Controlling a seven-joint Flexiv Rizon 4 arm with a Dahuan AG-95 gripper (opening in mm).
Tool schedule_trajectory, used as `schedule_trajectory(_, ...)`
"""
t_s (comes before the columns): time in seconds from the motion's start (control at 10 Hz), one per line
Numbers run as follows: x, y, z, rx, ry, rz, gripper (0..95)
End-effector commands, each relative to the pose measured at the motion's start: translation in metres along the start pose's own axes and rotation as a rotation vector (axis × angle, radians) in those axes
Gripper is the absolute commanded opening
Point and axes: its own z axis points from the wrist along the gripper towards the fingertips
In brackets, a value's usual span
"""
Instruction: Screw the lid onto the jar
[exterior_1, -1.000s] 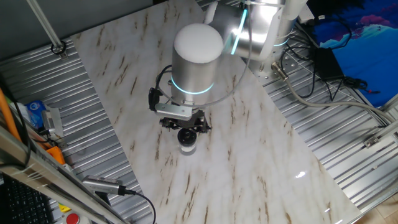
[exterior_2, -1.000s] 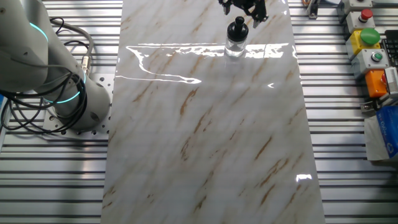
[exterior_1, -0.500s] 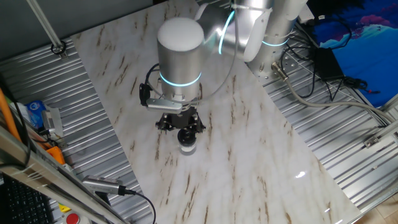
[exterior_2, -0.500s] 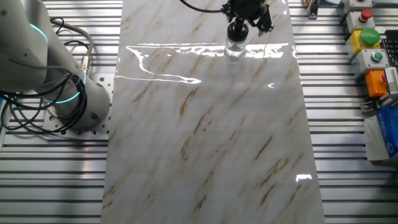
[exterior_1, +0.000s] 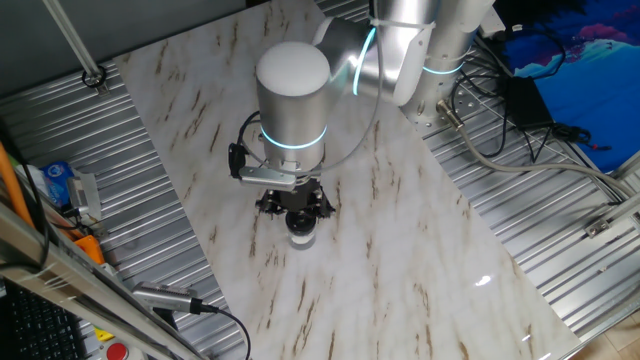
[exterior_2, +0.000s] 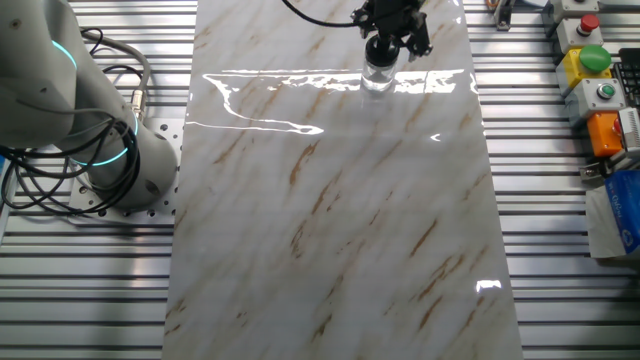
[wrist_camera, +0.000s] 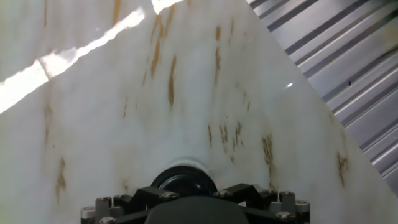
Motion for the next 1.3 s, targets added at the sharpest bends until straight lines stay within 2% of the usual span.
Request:
schedule_trajectory(0.1,0.001,0.002,0.001,-0.001,0.003,0.005,95.0)
schedule_trajectory(0.6,0.004,0.012,0.000,-0.012,0.011,0.021,95.0)
schedule_trajectory(1.3,0.005,0.015,0.002,-0.011,0.018,0.025,95.0)
